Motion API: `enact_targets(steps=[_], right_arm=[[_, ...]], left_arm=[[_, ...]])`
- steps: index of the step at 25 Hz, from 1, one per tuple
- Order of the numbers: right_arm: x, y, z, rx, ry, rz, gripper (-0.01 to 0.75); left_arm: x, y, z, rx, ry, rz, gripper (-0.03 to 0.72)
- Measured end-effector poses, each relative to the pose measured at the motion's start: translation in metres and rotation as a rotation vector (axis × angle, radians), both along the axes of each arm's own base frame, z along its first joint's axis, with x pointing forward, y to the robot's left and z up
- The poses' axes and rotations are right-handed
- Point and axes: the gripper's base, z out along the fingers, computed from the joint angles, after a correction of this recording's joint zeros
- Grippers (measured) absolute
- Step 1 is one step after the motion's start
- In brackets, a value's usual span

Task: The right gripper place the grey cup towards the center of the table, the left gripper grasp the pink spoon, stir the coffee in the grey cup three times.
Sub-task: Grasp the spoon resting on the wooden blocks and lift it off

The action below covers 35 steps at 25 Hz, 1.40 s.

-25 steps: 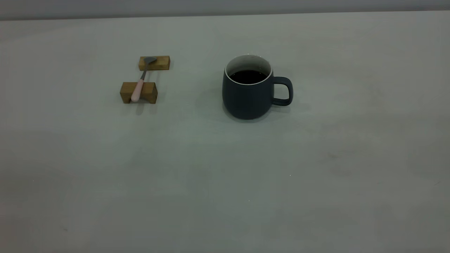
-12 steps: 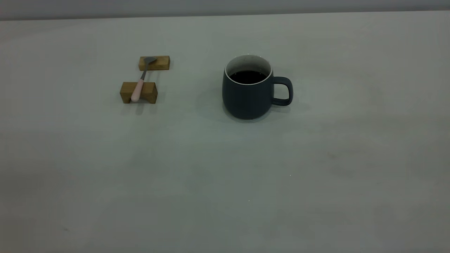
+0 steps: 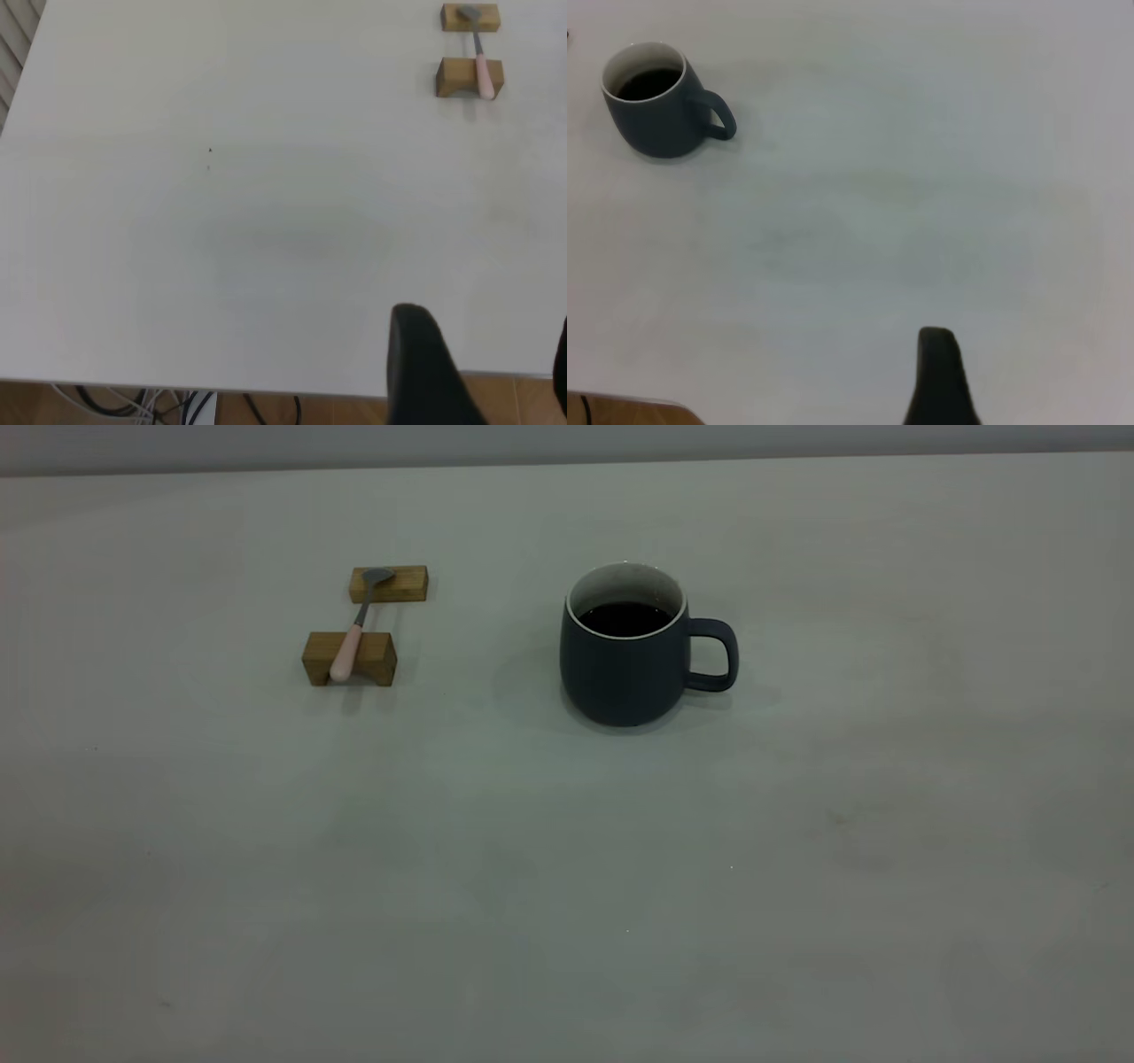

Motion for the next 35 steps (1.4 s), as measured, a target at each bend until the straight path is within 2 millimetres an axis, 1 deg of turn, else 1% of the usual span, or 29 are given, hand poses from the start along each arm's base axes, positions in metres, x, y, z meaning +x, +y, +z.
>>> enact_targets(steps=[16, 18, 19, 21, 24, 26, 28, 30, 32, 34, 35], right_arm=[[0.0, 0.0, 0.0, -0.001, 0.0, 0.001, 0.582], [0.0, 0.0, 0.0, -0.001, 0.0, 0.001, 0.582], [0.0, 0.0, 0.0, -0.001, 0.0, 0.001, 0.582], [0.0, 0.0, 0.0, -0.001, 0.0, 0.001, 0.582], [0.0, 0.0, 0.0, -0.001, 0.0, 0.001, 0.582], [0.0, 0.0, 0.0, -0.001, 0.0, 0.001, 0.582], [0.0, 0.0, 0.0, -0.001, 0.0, 0.001, 0.582], [0.0, 0.0, 0.0, -0.001, 0.0, 0.001, 0.582], [0.0, 0.0, 0.0, -0.001, 0.0, 0.001, 0.582], [0.0, 0.0, 0.0, -0.001, 0.0, 0.001, 0.582], [0.0, 0.0, 0.0, -0.001, 0.0, 0.001, 0.582]], left_arm=[[0.0, 0.0, 0.0, -0.011, -0.001, 0.01, 0.434], [0.005, 0.0, 0.007, -0.028, -0.003, 0.02, 0.434], [0.011, 0.0, 0.013, -0.039, 0.006, 0.021, 0.434], [0.03, -0.002, 0.026, -0.069, 0.029, 0.009, 0.434], [0.074, -0.006, 0.042, -0.113, 0.12, -0.019, 0.434], [0.113, -0.008, 0.044, -0.15, 0.195, -0.032, 0.434], [0.153, -0.01, 0.042, -0.171, 0.231, -0.052, 0.448], [0.197, -0.013, 0.032, -0.2, 0.29, -0.082, 0.481], [0.236, -0.018, 0.018, -0.214, 0.343, -0.122, 0.539], [0.275, -0.028, -0.002, -0.226, 0.409, -0.157, 0.593], [0.291, -0.034, -0.012, -0.228, 0.436, -0.171, 0.616]])
